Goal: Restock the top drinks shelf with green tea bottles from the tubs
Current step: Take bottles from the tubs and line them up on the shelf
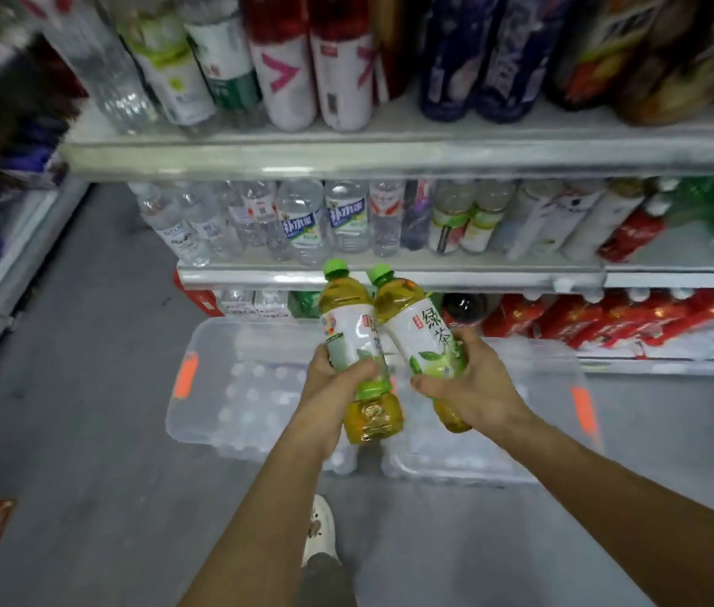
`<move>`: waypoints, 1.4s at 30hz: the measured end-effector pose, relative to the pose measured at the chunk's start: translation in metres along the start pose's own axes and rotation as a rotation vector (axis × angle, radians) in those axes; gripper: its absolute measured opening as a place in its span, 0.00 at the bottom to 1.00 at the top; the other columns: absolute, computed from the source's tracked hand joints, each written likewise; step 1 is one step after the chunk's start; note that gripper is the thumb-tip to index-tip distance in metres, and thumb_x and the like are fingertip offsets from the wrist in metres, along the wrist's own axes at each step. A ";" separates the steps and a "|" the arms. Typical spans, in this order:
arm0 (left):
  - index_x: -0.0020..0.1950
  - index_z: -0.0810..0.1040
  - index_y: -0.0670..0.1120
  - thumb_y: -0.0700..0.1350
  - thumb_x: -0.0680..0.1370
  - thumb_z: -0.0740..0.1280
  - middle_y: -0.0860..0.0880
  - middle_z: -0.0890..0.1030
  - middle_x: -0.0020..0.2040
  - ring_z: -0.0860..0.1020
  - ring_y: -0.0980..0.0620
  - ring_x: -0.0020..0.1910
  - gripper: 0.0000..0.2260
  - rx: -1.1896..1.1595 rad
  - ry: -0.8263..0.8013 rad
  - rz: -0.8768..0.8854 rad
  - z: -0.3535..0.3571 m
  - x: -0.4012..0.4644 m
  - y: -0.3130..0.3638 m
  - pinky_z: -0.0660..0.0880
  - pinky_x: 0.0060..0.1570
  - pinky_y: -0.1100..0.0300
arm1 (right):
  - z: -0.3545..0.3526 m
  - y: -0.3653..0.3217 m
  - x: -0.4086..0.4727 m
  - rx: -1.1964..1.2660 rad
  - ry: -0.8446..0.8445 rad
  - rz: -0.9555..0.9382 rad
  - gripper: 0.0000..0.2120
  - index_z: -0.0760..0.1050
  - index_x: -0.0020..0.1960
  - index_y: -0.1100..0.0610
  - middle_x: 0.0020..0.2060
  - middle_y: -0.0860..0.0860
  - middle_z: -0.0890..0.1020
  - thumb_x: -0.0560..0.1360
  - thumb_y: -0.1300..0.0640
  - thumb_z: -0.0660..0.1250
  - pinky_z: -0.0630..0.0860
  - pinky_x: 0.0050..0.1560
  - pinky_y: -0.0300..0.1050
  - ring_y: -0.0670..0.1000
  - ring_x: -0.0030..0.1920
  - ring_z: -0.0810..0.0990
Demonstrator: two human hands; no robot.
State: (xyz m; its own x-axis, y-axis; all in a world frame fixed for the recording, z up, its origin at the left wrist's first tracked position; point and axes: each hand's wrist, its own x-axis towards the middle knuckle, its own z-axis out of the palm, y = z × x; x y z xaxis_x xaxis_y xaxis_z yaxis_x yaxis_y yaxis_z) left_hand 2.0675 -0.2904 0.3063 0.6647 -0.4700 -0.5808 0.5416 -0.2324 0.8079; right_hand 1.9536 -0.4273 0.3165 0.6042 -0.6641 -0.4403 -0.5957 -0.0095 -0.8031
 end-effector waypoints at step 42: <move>0.66 0.73 0.50 0.42 0.72 0.78 0.50 0.83 0.54 0.83 0.52 0.51 0.26 0.153 -0.533 0.740 0.687 -0.247 0.209 0.81 0.49 0.56 | -0.742 -0.044 -0.148 -0.001 0.734 -0.458 0.25 0.72 0.57 0.53 0.46 0.49 0.82 0.66 0.50 0.80 0.82 0.49 0.54 0.49 0.46 0.82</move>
State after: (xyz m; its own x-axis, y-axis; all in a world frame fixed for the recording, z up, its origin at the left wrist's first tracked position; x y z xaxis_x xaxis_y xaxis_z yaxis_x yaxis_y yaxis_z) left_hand 1.6628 -0.8080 0.6872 0.4692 -0.8644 0.1806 -0.0257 0.1910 0.9813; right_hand 1.4980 -0.8831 0.7142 0.2900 -0.9096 0.2975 -0.3777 -0.3944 -0.8377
